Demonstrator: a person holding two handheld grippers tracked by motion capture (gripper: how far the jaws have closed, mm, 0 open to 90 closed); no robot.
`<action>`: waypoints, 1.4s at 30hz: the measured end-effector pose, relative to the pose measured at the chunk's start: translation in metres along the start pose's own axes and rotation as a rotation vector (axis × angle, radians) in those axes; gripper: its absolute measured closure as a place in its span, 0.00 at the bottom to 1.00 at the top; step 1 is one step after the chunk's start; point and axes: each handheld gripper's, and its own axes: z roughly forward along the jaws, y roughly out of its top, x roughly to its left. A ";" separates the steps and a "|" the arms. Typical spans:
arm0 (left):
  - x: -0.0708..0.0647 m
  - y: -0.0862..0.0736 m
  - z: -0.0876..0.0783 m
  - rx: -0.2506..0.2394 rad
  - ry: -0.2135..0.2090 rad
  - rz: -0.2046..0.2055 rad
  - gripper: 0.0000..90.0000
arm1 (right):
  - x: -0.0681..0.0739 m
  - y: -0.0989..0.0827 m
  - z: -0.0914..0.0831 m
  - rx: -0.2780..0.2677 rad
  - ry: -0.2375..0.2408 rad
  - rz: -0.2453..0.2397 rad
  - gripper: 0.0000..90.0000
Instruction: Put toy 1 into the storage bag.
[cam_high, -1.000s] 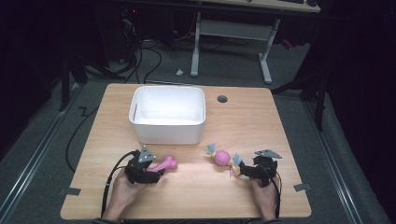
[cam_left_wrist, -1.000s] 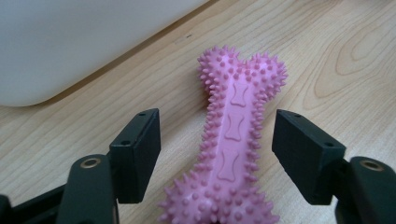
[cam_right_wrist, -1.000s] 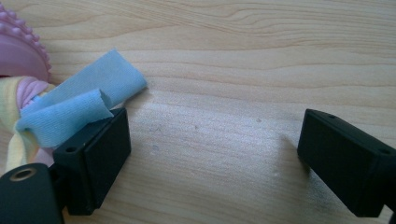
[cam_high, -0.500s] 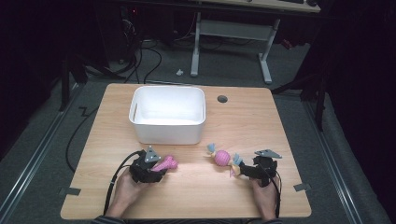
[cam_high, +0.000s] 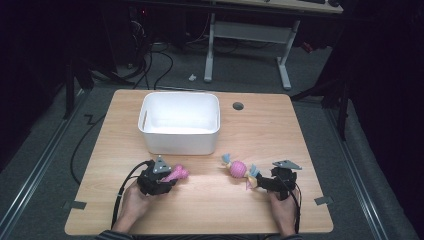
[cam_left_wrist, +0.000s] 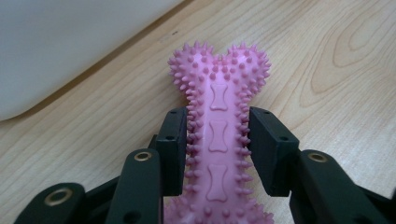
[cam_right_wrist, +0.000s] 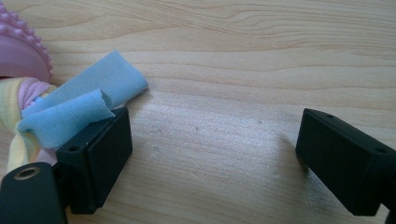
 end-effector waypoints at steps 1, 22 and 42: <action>0.001 0.001 -0.003 -0.005 0.003 -0.003 0.66 | 0.000 0.000 0.000 0.000 0.000 0.000 0.12; 0.012 0.035 -0.059 -0.055 0.014 -0.058 0.66 | 0.001 -0.001 -0.001 -0.004 -0.001 -0.006 0.13; 0.031 0.097 -0.101 -0.134 0.012 -0.051 0.66 | 0.001 -0.001 -0.001 -0.005 -0.001 -0.009 0.13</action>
